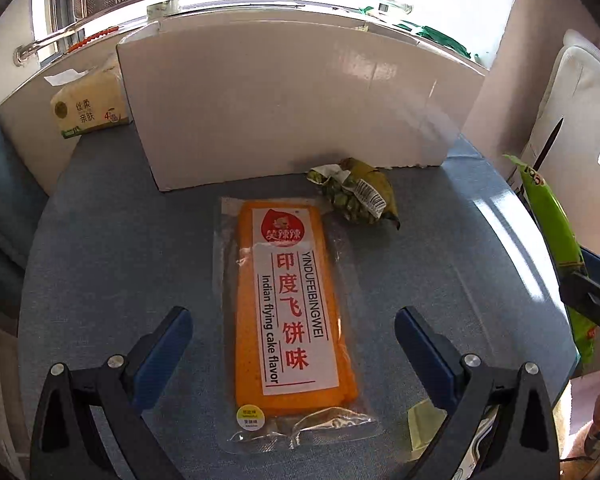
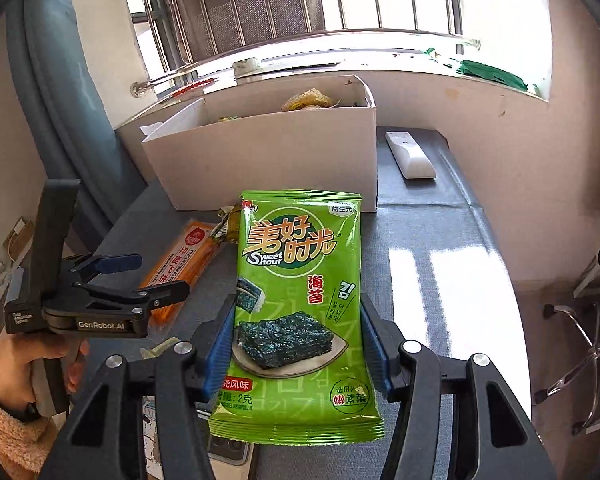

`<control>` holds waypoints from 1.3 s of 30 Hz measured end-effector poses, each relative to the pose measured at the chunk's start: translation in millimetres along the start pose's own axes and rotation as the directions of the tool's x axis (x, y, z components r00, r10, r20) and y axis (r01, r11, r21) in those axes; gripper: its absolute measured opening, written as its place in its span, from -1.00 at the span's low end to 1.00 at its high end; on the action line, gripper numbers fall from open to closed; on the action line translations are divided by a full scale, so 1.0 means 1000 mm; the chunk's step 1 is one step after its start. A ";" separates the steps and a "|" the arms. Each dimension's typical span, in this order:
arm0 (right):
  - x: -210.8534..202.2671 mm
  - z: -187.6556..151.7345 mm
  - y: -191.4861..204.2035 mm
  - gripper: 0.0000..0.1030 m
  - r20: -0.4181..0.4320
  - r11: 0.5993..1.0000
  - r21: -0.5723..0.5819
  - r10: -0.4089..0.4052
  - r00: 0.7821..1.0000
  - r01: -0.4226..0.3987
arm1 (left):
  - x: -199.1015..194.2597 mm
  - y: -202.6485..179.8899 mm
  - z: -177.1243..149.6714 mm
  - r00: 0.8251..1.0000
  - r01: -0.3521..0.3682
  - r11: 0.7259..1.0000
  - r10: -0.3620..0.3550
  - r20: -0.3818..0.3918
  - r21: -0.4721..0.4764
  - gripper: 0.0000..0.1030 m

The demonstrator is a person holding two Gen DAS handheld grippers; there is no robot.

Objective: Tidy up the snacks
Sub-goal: 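Grasp the orange flying-cake packet with left gripper while right grasps green seaweed pack, then carry both packets over the white box and release them inside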

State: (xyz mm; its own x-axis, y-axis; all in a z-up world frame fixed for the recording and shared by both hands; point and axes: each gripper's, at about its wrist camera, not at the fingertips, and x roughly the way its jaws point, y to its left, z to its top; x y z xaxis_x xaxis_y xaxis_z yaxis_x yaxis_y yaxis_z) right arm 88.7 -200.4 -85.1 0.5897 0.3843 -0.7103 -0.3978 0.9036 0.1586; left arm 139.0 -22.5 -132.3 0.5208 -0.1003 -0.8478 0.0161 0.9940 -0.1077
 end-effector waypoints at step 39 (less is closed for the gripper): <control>0.064 0.204 0.004 0.20 0.099 0.999 0.008 0.043 0.994 -0.044 | -0.095 0.049 0.183 0.912 0.153 0.988 -0.133 0.389 -0.021 0.11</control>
State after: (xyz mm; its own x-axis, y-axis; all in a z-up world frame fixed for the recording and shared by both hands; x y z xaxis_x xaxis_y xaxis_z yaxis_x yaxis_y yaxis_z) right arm 268.1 -133.5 9.8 0.6390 0.4395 -0.6312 -0.4175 0.8875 0.1952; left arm 246.1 43.3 37.7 0.8047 -0.2068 -0.5566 0.0775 0.9659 -0.2469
